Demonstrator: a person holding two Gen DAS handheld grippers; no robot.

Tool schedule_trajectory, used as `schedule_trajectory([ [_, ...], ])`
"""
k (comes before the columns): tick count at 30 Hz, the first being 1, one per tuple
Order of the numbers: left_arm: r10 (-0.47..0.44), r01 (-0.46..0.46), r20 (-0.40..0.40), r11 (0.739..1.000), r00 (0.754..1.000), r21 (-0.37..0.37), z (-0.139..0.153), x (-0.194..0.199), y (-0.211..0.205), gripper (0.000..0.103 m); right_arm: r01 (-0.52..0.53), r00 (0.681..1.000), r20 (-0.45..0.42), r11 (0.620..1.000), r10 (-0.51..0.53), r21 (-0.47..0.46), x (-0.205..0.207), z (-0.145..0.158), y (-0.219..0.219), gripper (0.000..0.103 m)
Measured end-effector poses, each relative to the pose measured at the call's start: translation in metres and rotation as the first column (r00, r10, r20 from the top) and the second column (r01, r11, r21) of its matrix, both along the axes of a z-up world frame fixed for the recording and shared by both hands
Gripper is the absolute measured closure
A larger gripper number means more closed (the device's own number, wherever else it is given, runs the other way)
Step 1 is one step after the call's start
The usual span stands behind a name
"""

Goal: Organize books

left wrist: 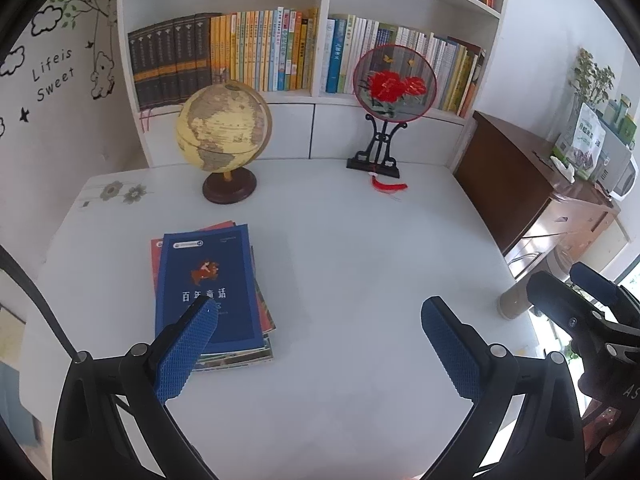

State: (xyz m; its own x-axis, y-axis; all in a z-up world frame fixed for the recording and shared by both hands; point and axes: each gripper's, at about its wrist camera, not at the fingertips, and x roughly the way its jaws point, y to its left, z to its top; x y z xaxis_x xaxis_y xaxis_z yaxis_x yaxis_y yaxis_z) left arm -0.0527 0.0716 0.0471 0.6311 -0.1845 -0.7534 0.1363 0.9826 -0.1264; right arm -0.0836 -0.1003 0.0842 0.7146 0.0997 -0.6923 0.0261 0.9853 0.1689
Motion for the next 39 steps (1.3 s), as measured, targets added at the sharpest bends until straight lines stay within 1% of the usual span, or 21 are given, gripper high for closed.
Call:
schedule_trajectory([
  [3, 0.007, -0.007, 0.002, 1.000, 1.000, 0.010, 0.000, 0.001, 0.002, 0.001, 0.002, 1.000, -0.003, 1.000, -0.002, -0.001, 0.001, -0.001, 0.000, 0.000],
  [7, 0.015, -0.015, 0.002, 1.000, 1.000, 0.005, 0.000, 0.004, 0.005, 0.001, 0.001, 1.000, -0.012, 1.000, -0.001, 0.011, 0.004, -0.003, 0.000, 0.000],
  [17, 0.038, -0.038, 0.004, 0.999, 0.999, 0.004, -0.003, 0.011, 0.007, 0.001, -0.019, 1.000, -0.023, 1.000, 0.019, 0.001, 0.009, -0.004, 0.005, 0.000],
  [21, 0.040, -0.039, 0.009, 0.999, 0.999, -0.009, -0.005, 0.015, 0.009, 0.001, -0.023, 0.999, -0.039, 1.000, 0.024, 0.021, 0.013, -0.008, 0.005, 0.000],
  [31, 0.054, -0.055, -0.028, 0.998, 0.998, -0.006, -0.016, 0.033, 0.013, 0.001, -0.028, 0.997, -0.065, 0.999, 0.030, 0.036, 0.026, -0.015, 0.009, 0.000],
  [36, 0.075, -0.075, -0.053, 0.997, 0.996, 0.005, -0.025, 0.048, 0.021, 0.001, -0.006, 0.995, -0.096, 0.999, 0.011, 0.052, 0.038, -0.024, 0.008, 0.000],
  [39, 0.067, -0.067, -0.056, 0.998, 0.996, -0.005, -0.031, 0.058, 0.027, 0.001, 0.008, 0.993, -0.118, 0.998, -0.001, 0.061, 0.047, -0.030, 0.010, 0.000],
])
